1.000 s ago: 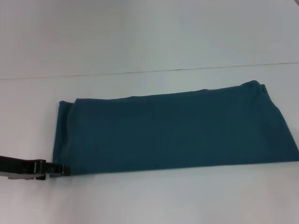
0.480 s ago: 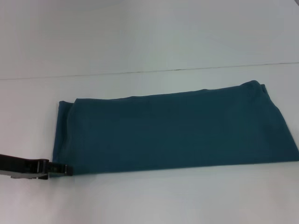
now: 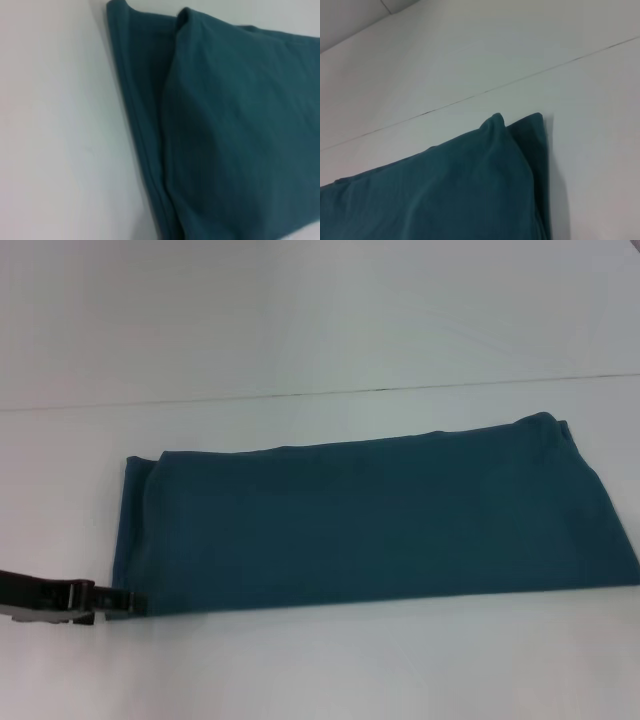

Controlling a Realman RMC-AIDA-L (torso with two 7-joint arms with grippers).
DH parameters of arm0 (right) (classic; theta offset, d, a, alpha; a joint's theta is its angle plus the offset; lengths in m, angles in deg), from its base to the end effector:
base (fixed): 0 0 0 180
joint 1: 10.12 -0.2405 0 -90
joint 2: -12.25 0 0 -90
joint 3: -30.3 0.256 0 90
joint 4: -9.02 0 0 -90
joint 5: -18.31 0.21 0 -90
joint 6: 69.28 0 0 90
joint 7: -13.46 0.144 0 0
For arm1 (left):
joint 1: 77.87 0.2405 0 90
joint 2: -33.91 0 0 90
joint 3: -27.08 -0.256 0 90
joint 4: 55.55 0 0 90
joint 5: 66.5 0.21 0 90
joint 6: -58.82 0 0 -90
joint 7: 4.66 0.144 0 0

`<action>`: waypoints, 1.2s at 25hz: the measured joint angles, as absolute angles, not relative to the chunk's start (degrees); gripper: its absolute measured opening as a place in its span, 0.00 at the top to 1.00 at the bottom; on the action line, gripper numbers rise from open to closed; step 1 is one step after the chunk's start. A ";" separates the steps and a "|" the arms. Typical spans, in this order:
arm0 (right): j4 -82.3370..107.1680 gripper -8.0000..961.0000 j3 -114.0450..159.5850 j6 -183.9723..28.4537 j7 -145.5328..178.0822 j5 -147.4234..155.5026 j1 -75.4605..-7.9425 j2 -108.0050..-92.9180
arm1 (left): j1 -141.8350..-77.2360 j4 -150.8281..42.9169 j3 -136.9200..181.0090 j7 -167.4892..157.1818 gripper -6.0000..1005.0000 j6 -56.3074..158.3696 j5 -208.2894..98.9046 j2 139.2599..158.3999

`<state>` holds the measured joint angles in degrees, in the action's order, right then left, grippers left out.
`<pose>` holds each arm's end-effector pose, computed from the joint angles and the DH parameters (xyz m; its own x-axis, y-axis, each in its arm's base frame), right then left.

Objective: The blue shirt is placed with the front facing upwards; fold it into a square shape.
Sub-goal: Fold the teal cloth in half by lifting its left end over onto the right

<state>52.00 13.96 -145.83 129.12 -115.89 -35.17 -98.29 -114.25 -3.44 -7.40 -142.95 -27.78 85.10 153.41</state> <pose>0.3926 0.3192 0.1234 0.2779 -0.7112 -0.6457 -0.9520 -0.1142 -0.2839 -0.2937 0.3531 0.0335 0.2856 0.9343 0.2133 0.9419 -0.2326 -0.2424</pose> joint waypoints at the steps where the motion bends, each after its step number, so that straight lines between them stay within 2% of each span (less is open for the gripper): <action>1: 52.00 0.16 13.96 -145.84 129.12 -115.89 -35.17 -98.29 | -114.27 -3.26 -7.40 -142.86 0.10 -28.57 85.10 153.33; 30: 52.03 0.16 14.04 -145.92 129.37 -115.81 -35.08 -98.14 | -116.36 -6.94 -12.98 -144.38 0.10 -23.58 85.27 153.72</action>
